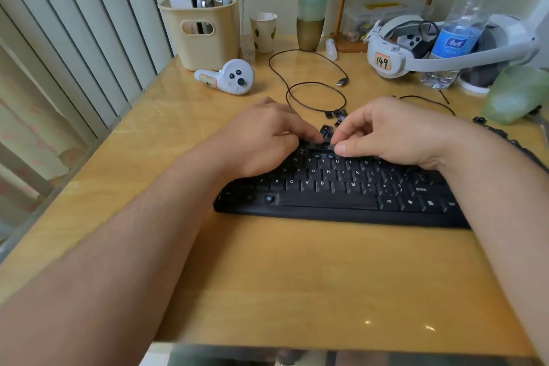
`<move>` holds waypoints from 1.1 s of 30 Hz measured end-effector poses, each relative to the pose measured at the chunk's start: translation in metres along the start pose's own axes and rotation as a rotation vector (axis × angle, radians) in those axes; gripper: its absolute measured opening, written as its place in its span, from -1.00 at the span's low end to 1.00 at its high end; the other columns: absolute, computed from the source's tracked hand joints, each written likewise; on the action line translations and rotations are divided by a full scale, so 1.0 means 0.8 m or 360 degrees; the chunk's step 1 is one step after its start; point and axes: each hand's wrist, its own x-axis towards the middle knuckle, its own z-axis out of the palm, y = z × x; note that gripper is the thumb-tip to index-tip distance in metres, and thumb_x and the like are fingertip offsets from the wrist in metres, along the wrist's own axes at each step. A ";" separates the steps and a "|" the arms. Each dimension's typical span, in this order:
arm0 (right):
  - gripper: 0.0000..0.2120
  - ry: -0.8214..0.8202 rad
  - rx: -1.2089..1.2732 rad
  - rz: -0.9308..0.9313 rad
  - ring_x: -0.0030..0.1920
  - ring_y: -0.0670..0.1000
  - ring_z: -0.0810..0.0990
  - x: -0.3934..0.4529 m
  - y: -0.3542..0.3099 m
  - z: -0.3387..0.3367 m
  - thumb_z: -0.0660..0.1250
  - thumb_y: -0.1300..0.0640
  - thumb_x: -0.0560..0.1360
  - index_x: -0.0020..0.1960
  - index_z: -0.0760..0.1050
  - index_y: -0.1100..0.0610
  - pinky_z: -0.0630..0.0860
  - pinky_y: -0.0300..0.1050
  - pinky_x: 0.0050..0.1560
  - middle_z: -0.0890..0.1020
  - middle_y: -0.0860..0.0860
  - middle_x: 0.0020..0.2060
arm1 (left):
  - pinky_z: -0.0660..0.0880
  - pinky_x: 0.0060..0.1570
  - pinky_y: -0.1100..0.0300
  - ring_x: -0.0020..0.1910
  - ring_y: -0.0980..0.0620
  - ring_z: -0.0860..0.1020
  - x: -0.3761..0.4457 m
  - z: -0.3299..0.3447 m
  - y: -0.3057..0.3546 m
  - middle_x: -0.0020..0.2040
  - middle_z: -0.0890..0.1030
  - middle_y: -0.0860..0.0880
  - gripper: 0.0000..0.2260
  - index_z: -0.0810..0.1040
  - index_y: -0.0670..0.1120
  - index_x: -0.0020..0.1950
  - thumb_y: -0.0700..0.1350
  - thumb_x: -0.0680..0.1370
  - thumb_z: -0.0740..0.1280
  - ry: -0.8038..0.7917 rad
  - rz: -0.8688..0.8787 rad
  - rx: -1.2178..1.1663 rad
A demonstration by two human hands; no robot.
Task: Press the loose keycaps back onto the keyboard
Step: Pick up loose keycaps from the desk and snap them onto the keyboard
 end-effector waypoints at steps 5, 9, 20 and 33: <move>-0.96 0.0020 -0.0067 -0.0033 -0.42 -0.20 0.43 0.003 0.002 0.005 0.58 0.07 0.45 -0.13 0.74 -0.04 0.39 -0.14 -0.21 0.54 -0.16 -0.45 | 0.06 0.16 0.59 0.04 0.60 0.22 0.001 -0.001 0.003 0.11 0.51 0.19 -0.58 0.67 0.24 0.25 -0.14 0.56 0.19 -0.0083 0.0024 -0.0013; -0.91 0.0065 -0.0062 -0.0036 -0.44 -0.17 0.41 0.006 0.004 0.009 0.62 0.05 0.41 -0.14 0.73 -0.08 0.39 -0.09 -0.21 0.51 -0.16 -0.49 | 0.16 0.19 0.36 0.05 0.28 0.25 0.000 -0.003 0.004 0.12 0.52 0.18 -0.48 0.65 0.34 0.21 -0.04 0.42 0.09 -0.0113 -0.0036 -0.0048; -0.94 0.0082 -0.0074 0.0048 -0.16 -0.14 0.62 0.003 -0.001 0.009 0.58 0.07 0.45 -0.16 0.75 -0.09 0.46 -0.13 -0.10 0.70 -0.21 -0.30 | 0.25 0.43 -0.10 0.23 0.07 0.35 -0.002 -0.001 0.006 0.08 0.51 0.27 -0.60 0.55 0.59 0.02 0.07 0.44 0.14 -0.0184 -0.0081 -0.0025; -0.87 0.0191 0.0035 0.0197 -0.01 0.00 0.65 0.005 -0.014 0.018 0.62 0.17 0.38 -0.24 0.74 -0.03 0.53 -0.06 0.07 0.74 -0.03 -0.20 | 0.22 0.44 -0.10 0.26 0.09 0.34 -0.003 -0.002 0.009 0.13 0.51 0.28 -0.58 0.59 0.52 0.12 0.08 0.45 0.13 -0.0209 -0.0104 0.0022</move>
